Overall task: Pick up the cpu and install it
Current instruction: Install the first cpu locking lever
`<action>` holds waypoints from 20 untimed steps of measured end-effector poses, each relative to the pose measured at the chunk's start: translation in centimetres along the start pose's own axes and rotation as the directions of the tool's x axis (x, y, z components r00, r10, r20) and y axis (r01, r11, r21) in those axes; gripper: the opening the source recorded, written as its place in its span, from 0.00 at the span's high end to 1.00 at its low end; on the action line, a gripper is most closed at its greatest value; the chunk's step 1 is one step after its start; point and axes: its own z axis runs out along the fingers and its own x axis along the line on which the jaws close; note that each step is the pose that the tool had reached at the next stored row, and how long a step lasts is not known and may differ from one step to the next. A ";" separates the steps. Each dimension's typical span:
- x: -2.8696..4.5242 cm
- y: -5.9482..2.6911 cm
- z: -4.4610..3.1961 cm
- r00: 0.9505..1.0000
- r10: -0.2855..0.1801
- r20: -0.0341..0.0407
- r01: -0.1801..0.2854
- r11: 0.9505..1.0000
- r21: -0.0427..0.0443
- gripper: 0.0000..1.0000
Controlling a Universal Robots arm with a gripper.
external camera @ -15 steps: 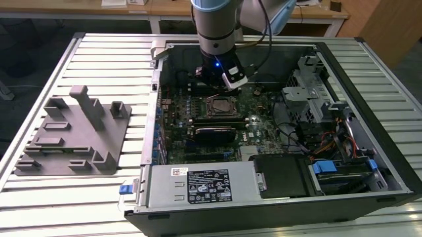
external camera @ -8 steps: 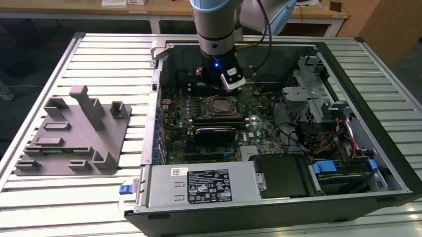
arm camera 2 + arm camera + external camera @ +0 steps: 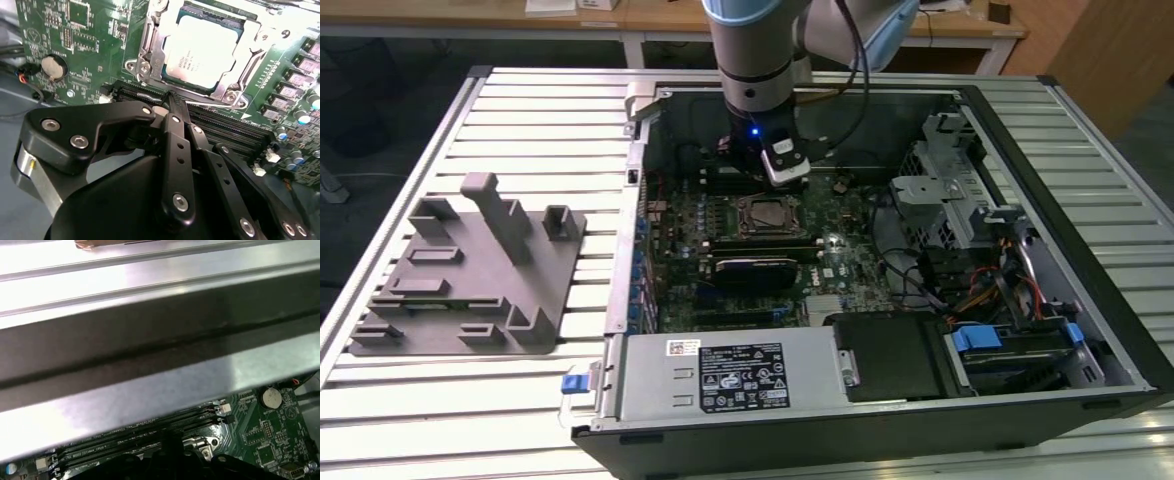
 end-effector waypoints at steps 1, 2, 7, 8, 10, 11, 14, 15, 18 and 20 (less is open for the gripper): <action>0.02 0.01 0.02 1.000 0.010 0.002 -0.010 1.000 0.001 0.89; 0.06 0.03 0.03 1.000 0.017 0.004 -0.017 1.000 0.002 0.89; 0.40 0.15 0.08 0.999 0.046 0.009 -0.046 0.999 0.006 0.89; 0.47 0.18 0.09 0.999 0.051 0.010 -0.051 0.999 0.006 0.89; 0.60 0.24 0.11 0.998 0.061 0.012 -0.061 0.998 0.008 0.89; 0.66 0.26 0.13 0.998 0.066 0.013 -0.066 0.998 0.008 0.89; 0.84 0.33 0.18 0.997 0.081 0.016 -0.081 0.997 0.010 0.89; 0.90 0.34 0.20 0.996 0.085 0.017 -0.085 0.996 0.010 0.89; 1.01 0.32 0.23 0.996 0.093 0.019 -0.093 0.996 0.011 0.89; 1.03 0.31 0.29 0.995 0.098 0.021 -0.098 0.995 0.012 0.89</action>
